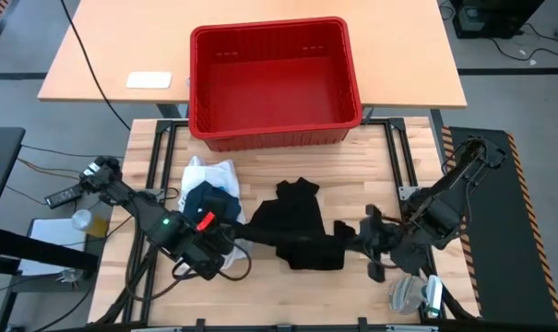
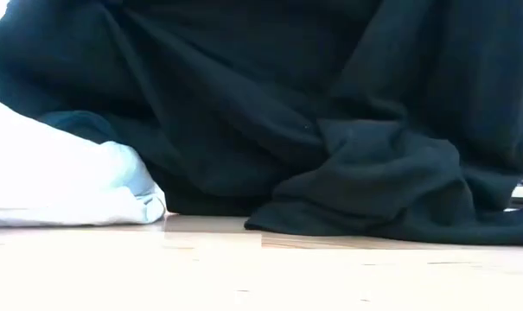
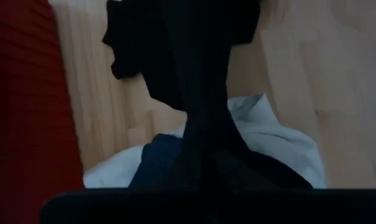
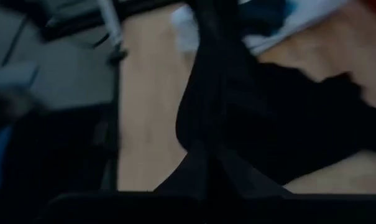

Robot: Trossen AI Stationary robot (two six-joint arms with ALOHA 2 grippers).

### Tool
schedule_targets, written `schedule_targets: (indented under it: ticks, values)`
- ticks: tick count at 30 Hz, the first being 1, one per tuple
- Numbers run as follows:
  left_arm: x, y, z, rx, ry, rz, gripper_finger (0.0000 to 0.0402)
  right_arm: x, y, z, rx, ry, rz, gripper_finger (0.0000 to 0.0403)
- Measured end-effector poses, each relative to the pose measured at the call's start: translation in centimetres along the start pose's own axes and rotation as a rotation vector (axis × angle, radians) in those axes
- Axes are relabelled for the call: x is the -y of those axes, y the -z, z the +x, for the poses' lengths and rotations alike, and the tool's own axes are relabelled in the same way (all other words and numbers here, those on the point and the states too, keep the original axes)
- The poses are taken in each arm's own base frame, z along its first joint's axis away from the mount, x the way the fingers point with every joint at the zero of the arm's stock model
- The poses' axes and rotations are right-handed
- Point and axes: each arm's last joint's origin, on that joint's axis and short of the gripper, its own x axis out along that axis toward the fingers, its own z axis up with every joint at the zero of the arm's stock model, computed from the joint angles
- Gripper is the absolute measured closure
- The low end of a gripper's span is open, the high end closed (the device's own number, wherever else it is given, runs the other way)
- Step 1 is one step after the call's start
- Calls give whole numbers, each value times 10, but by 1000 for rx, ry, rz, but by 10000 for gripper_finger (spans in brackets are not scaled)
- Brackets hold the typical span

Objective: Fold laundry
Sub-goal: Fold the black shirt

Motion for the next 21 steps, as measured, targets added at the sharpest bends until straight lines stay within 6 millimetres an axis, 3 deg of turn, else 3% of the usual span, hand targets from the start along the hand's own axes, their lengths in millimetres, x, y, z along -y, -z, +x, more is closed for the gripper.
schedule_targets:
  ticks: [3,6,12,16,21]
  values:
    - [2,0,7,11,-5,-7,394,4,-3,5,51,75,75,383]
    - [9,4,27,4,-32,-2,376,8,-7,17,76,135,207,383]
    - [17,27,61,-68,-177,44,260,12,-9,46,33,210,282,382]
    - [23,22,65,10,-172,59,196,26,-17,63,63,300,354,387]
    - [31,15,61,111,-177,67,177,41,-25,85,100,405,430,384]
